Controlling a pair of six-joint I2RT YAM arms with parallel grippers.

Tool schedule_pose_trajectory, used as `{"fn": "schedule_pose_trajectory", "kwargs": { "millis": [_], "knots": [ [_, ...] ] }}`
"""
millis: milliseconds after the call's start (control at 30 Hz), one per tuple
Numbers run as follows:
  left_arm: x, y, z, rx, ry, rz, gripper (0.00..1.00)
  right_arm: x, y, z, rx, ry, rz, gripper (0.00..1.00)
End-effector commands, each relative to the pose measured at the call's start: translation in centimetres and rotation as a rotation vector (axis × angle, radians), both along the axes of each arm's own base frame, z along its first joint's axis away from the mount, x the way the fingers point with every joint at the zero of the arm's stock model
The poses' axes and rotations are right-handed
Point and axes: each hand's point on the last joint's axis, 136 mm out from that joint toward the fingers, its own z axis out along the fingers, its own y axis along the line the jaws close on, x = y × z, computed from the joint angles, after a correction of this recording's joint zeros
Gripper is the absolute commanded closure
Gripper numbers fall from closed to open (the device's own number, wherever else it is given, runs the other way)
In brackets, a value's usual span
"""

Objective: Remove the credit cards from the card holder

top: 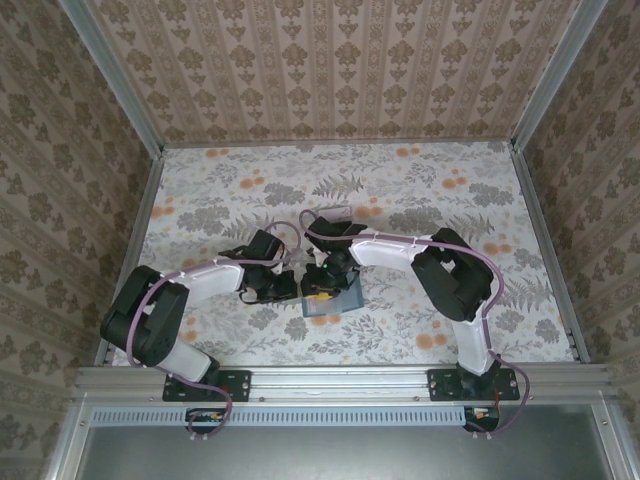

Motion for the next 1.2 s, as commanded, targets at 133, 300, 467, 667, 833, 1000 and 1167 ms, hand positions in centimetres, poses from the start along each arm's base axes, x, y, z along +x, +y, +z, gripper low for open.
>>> {"fn": "schedule_pose_trajectory", "kwargs": {
  "millis": [133, 300, 467, 667, 833, 1000, 1167],
  "knots": [
    [-2.1, 1.4, -1.2, 0.062, 0.060, -0.011, 0.90, -0.4, -5.1, 0.5, -0.304, -0.096, 0.034, 0.56],
    [-1.8, 1.3, -1.1, 0.063, 0.054, -0.014, 0.90, 0.3, -6.4, 1.9, -0.394, -0.161, 0.043, 0.54],
    [-1.6, 1.2, -0.9, 0.065, 0.050, -0.017, 0.90, 0.4, -7.1, 2.7, -0.410, -0.183, 0.045, 0.54],
    [-1.4, 1.1, -0.5, 0.063, 0.045, -0.011, 0.90, 0.3, -8.4, 2.5, -0.444, -0.182, 0.052, 0.55],
    [-1.0, 1.0, 0.0, 0.065, 0.035, -0.008, 0.90, 0.6, -9.4, 1.9, -0.461, -0.173, 0.049, 0.55],
    [-0.2, 0.2, 1.2, 0.052, 0.013, -0.019, 0.90, 0.6, -10.4, 0.6, -0.468, -0.150, 0.045, 0.54],
    [0.5, -0.8, 2.7, 0.037, -0.009, -0.031, 0.89, 0.3, -10.7, 0.5, -0.458, -0.138, 0.040, 0.55]
  ]
}}
